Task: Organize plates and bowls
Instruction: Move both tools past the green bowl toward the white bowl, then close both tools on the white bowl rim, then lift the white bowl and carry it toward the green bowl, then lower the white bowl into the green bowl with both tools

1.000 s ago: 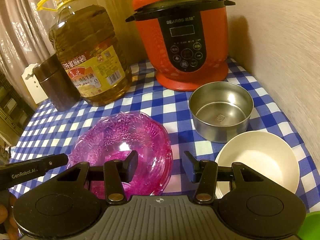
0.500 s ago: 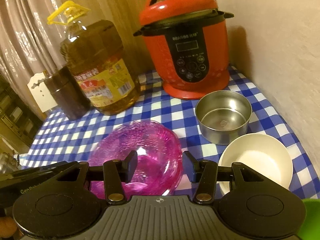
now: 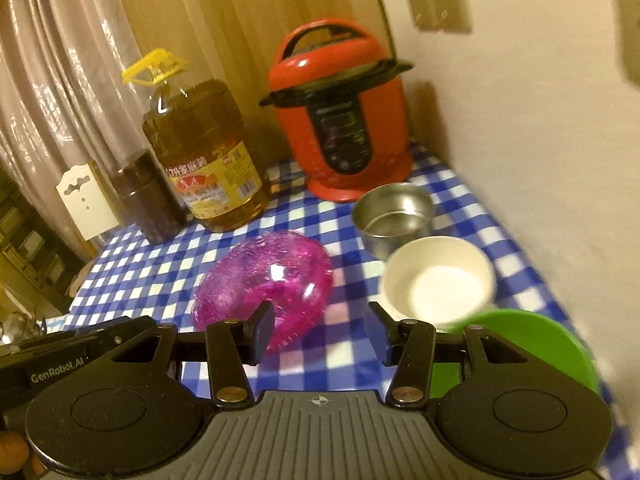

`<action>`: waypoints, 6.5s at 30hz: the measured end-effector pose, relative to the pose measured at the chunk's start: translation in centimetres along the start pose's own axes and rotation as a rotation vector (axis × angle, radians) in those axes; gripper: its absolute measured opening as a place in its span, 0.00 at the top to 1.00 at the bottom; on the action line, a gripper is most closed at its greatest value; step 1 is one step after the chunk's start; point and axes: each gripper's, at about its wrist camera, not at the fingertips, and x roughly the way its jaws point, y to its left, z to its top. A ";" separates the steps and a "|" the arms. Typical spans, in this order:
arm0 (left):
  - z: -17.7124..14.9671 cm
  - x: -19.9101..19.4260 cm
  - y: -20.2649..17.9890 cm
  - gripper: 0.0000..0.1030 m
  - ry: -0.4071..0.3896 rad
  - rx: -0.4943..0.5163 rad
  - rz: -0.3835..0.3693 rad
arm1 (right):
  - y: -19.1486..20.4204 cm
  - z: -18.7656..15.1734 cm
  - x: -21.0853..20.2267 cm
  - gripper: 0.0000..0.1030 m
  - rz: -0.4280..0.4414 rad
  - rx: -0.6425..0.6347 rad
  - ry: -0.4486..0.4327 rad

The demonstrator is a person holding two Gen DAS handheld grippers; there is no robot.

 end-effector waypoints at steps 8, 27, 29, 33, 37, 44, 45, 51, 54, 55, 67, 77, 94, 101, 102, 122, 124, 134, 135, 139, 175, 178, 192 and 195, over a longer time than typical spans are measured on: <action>-4.3 -4.7 -4.1 0.75 0.045 0.008 -0.032 | -1.6 -3.2 -7.5 0.51 -0.127 -0.016 0.036; -8.5 -9.0 -9.5 0.71 0.119 0.006 -0.062 | -5.2 -7.7 -16.4 0.51 -0.185 0.005 0.087; -8.4 -9.0 -9.8 0.71 0.123 -0.001 -0.067 | -5.4 -7.7 -16.6 0.51 -0.181 0.006 0.088; -8.3 -8.9 -10.4 0.70 0.128 0.009 -0.064 | -5.8 -7.7 -16.8 0.51 -0.168 0.027 0.089; -7.9 -8.4 -10.3 0.70 0.139 0.001 -0.065 | -6.5 -7.4 -16.6 0.51 -0.158 0.059 0.084; -5.8 -6.3 -10.0 0.70 0.133 -0.050 -0.068 | -7.3 -4.8 -15.1 0.51 -0.127 0.067 0.071; -5.3 -5.8 -10.0 0.70 0.131 -0.054 -0.070 | -7.4 -4.3 -14.7 0.51 -0.124 0.064 0.069; -2.7 -2.1 -9.7 0.70 0.133 -0.111 -0.092 | -8.5 -0.9 -11.9 0.51 -0.109 0.039 0.057; -1.7 0.1 -9.7 0.70 0.132 -0.130 -0.096 | -9.3 0.7 -10.0 0.51 -0.116 0.025 0.060; -1.3 1.0 -9.6 0.70 0.136 -0.142 -0.097 | -9.6 1.2 -9.2 0.51 -0.115 0.021 0.065; 0.4 10.9 -9.8 0.70 0.187 -0.238 -0.109 | -11.7 4.7 0.2 0.52 -0.142 -0.094 0.128; 0.5 16.9 -9.6 0.71 0.237 -0.331 -0.103 | -13.0 6.2 7.2 0.54 -0.141 -0.143 0.217; -0.1 20.9 -9.8 0.84 0.284 -0.347 -0.082 | -14.6 6.9 13.4 0.70 -0.116 -0.127 0.366; 0.1 21.0 -10.1 0.86 0.286 -0.324 -0.074 | -14.8 6.6 14.1 0.80 -0.119 -0.111 0.384; 0.1 21.0 -10.2 0.86 0.288 -0.322 -0.074 | -14.9 6.6 14.1 0.81 -0.120 -0.107 0.384; 2.1 18.1 -10.3 0.87 0.241 -0.299 -0.086 | -13.8 7.8 11.2 0.91 -0.131 -0.115 0.314; 2.5 17.4 -10.3 0.88 0.230 -0.299 -0.086 | -13.2 8.1 10.6 0.91 -0.127 -0.121 0.301; 4.4 12.6 -11.0 0.88 0.187 -0.278 -0.105 | -11.1 9.4 5.9 0.90 -0.117 -0.125 0.242; 4.4 12.2 -11.1 0.88 0.185 -0.276 -0.107 | -10.9 9.5 5.3 0.90 -0.117 -0.125 0.237; 4.1 10.3 -11.9 0.88 0.182 -0.264 -0.114 | -10.4 9.2 3.1 0.90 -0.124 -0.129 0.220; -4.3 -0.7 -16.9 0.88 0.231 -0.174 -0.167 | -11.0 0.5 -11.4 0.90 -0.145 -0.067 0.169; -4.9 -1.3 -17.0 0.88 0.236 -0.166 -0.168 | -11.0 -0.2 -12.0 0.90 -0.143 -0.055 0.173; -6.9 -2.3 -17.4 0.88 0.266 -0.139 -0.172 | -11.5 -2.7 -13.5 0.90 -0.152 -0.025 0.190; -7.0 -2.4 -17.5 0.88 0.265 -0.136 -0.176 | -11.7 -3.0 -13.7 0.90 -0.156 -0.022 0.193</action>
